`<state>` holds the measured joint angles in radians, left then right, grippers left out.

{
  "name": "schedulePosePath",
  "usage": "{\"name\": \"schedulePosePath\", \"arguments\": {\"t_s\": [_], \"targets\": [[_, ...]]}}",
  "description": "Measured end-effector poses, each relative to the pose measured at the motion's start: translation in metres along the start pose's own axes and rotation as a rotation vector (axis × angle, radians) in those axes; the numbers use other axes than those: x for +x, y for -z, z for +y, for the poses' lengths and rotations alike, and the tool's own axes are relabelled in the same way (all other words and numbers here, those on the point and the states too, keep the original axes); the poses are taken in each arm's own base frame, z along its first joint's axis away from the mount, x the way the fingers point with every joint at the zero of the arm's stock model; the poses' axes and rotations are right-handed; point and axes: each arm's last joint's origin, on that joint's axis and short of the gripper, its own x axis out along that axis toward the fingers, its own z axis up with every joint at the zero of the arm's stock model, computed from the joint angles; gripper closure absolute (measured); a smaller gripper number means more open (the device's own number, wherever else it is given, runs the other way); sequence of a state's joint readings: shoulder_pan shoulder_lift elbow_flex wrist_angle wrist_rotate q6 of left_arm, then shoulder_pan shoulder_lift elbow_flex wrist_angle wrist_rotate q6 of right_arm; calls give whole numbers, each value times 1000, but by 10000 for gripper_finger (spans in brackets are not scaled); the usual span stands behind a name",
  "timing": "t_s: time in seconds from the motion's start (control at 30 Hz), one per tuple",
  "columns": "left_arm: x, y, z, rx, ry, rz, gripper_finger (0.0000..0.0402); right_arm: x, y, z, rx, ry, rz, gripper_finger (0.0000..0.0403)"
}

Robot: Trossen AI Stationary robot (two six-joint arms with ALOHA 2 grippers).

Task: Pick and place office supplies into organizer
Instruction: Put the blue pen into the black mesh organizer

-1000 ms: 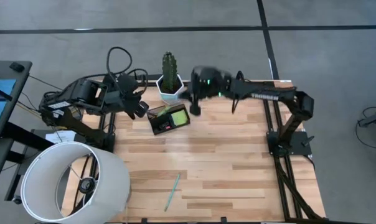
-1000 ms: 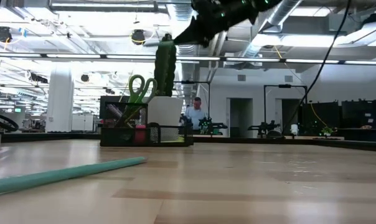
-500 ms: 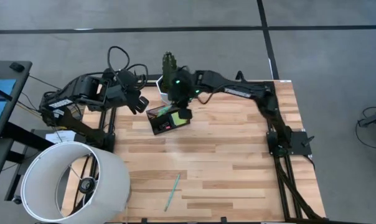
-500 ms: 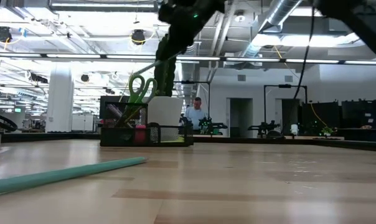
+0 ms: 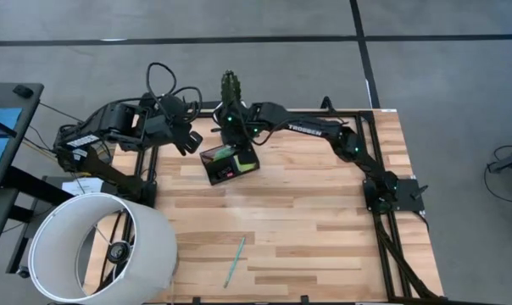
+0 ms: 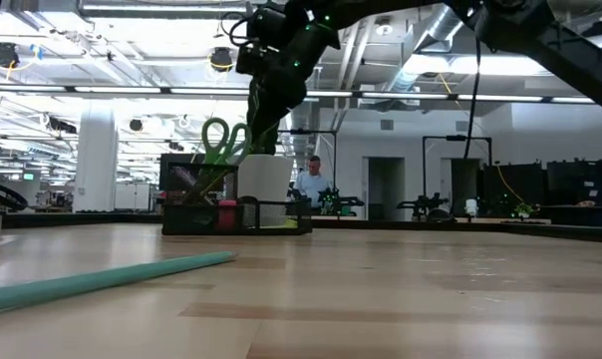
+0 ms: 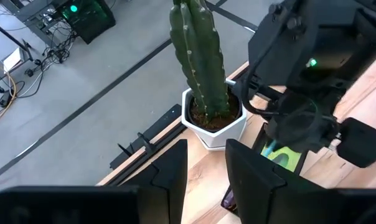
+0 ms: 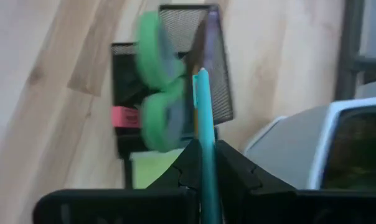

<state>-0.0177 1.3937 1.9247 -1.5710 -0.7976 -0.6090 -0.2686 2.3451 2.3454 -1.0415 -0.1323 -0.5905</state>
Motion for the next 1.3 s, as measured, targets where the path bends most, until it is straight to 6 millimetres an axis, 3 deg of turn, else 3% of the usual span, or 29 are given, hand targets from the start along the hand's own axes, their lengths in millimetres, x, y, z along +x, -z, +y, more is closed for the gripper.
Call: {"name": "schedulePosePath", "arguments": {"t_s": [0.4,0.67,0.77,0.87,0.97,1.03,1.13,1.3], "targets": [[0,0,0,1,4,3,300,0,-5,0,-100,39,-25,307],[0,0,0,25,4,3,300,-3,-14,8,-144,64,-44,286],[0,0,0,25,4,3,300,-18,-12,12,-148,96,34,286],[0,0,0,25,4,3,300,-45,-7,16,-106,102,99,291],[0,0,0,25,4,3,300,-77,-3,19,99,58,69,309],[0,0,0,24,4,3,300,-88,1,19,236,-50,27,333],[0,0,0,23,3,2,300,-80,9,14,324,-185,-8,386],[0,0,0,21,4,2,300,-41,29,0,384,-237,-45,400]]}}
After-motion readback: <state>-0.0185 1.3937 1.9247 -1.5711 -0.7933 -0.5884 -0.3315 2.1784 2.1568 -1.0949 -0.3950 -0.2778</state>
